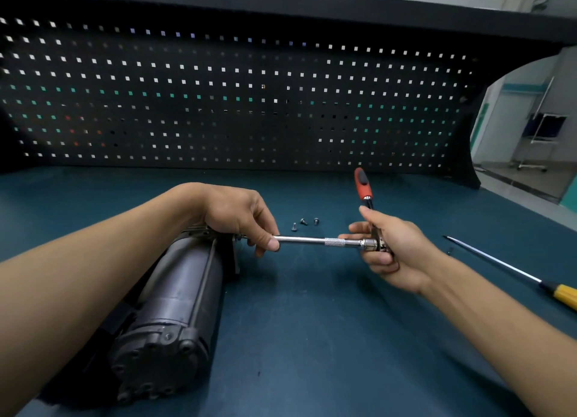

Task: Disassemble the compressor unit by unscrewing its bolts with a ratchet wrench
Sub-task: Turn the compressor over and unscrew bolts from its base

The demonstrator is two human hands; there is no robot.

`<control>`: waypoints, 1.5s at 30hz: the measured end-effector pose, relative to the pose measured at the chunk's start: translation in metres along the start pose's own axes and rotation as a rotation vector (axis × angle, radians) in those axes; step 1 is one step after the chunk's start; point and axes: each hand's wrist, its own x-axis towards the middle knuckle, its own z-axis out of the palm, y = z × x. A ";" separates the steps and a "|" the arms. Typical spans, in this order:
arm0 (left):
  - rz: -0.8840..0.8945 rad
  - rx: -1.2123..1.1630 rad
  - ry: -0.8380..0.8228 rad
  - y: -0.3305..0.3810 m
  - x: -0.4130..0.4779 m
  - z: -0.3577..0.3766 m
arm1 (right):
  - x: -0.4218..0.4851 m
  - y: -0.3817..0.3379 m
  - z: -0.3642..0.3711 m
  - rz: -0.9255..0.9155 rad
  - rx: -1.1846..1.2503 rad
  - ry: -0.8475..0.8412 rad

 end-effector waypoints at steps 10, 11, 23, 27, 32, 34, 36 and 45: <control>-0.004 0.011 0.012 -0.002 0.000 0.000 | 0.000 -0.004 0.000 0.178 0.079 -0.027; -0.010 0.015 0.012 -0.002 0.000 0.000 | 0.001 -0.003 0.000 0.184 0.064 -0.029; -0.034 -0.016 -0.018 0.004 -0.002 -0.001 | 0.002 0.008 0.003 -0.425 -0.331 0.125; -0.051 -0.002 -0.036 0.005 -0.003 -0.001 | 0.002 0.009 0.003 -0.716 -0.438 0.163; -0.052 0.005 -0.043 0.007 -0.005 -0.001 | 0.004 0.010 -0.005 -1.018 -0.654 0.127; -0.047 0.007 -0.040 0.007 -0.005 0.000 | 0.006 0.010 -0.008 -1.094 -0.825 0.172; -0.036 -0.004 -0.035 0.008 -0.005 0.001 | 0.005 0.010 -0.009 -1.097 -0.880 0.175; -0.031 0.020 -0.016 0.007 -0.006 0.002 | 0.001 0.003 0.001 -0.704 -0.530 0.106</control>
